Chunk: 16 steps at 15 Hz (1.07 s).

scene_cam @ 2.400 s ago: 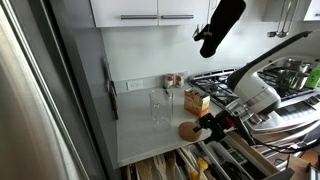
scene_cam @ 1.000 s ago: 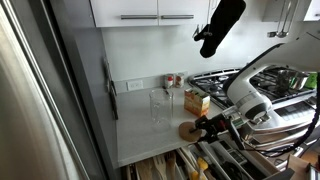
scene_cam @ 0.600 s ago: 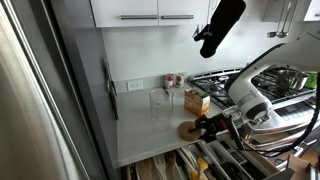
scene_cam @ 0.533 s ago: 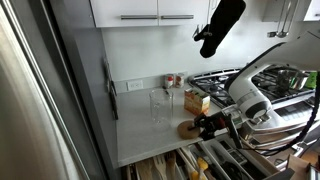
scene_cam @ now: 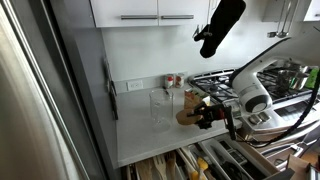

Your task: Put the brown lid on the transparent jar

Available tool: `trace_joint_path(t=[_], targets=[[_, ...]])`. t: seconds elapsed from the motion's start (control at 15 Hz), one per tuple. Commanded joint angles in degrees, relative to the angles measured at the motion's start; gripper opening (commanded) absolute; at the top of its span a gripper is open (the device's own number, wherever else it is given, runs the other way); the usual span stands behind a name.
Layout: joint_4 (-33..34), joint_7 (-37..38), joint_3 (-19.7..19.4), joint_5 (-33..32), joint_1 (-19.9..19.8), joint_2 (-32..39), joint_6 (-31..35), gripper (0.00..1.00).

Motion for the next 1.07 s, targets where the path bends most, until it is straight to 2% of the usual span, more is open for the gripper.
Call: trace_joint_path(t=[0.0, 0.6, 1.0], targets=[[-1.6, -1.7, -0.6, 1.7, -1.3, -4.1, -2.0, 0.19], [-1.8, 0.5, -0.1, -2.5, -3.7, -15.3, -1.9, 0.19], [0.3, 2.3, 2.6, -5.3, -2.8, -18.6, -2.3, 0.19]])
